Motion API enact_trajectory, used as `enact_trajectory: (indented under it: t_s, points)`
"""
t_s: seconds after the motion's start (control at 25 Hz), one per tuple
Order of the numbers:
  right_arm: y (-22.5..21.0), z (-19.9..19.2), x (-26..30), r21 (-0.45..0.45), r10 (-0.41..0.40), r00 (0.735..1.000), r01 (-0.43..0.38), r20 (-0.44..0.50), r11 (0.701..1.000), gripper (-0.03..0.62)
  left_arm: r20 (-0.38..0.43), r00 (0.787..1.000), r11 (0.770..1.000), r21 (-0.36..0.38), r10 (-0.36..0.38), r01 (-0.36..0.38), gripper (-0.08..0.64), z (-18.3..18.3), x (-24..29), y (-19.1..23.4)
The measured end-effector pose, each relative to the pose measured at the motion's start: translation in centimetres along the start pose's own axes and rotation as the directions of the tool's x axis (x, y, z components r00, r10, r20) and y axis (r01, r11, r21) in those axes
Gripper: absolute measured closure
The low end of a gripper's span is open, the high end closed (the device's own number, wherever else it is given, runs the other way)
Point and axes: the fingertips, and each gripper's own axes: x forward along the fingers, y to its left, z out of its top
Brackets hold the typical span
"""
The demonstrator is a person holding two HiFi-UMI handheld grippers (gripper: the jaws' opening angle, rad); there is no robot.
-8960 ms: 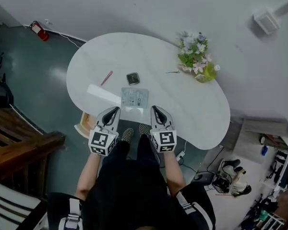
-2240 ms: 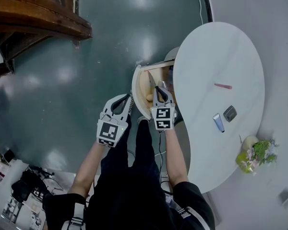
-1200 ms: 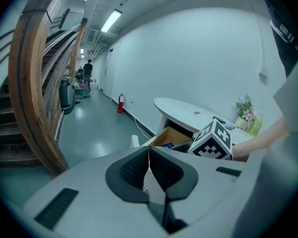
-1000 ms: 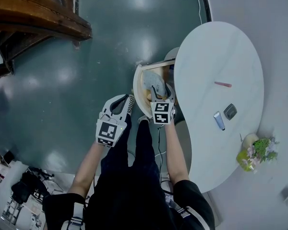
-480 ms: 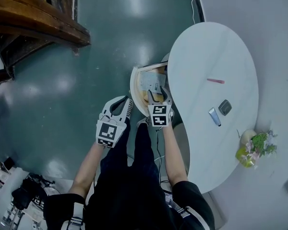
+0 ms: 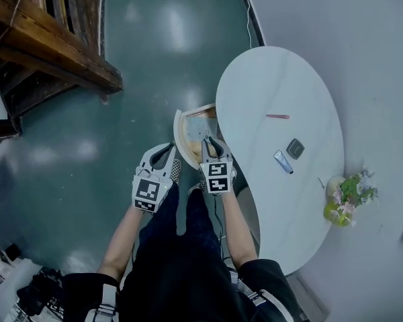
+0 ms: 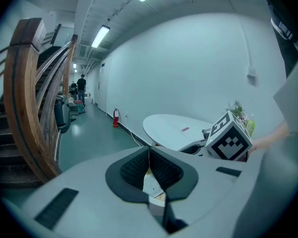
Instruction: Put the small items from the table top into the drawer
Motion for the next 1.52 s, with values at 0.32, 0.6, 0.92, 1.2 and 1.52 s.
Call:
enact_trajectory:
  t_s: [0.32,0.6,0.92,1.2,1.52]
  points:
    - [-1.2,5.8,-8.0,0.025,-0.040,0.985,0.036,0.169,0.999,0.557,0.076,0.997,0.998,0.066,-0.019,0.014,0.540,6.0,-2.2,-2.9]
    - [-2.5,9.2,-15.8,0.035,-0.080,0.949,0.073,0.306,0.997,0.560,0.157,0.987,0.994,0.108,-0.025,0.008,0.540,11.0,-5.0,-5.9]
    - [-3.7,10.8,-23.3,0.039,-0.133,0.904,0.128,0.407,0.991,0.560,0.210,0.975,0.985,0.169,-0.069,0.033,0.540,14.4,-6.9,-8.9]
    - [-4.2,10.3,-27.7,0.069,-0.185,0.870,0.173,0.457,0.983,0.560,0.221,0.970,0.978,0.199,-0.100,0.055,0.540,15.1,-8.2,-11.0]
    - [-4.7,9.3,-29.7,0.111,-0.220,0.858,0.190,0.465,0.976,0.560,0.228,0.964,0.974,0.205,-0.140,0.093,0.540,15.4,-9.0,-12.7]
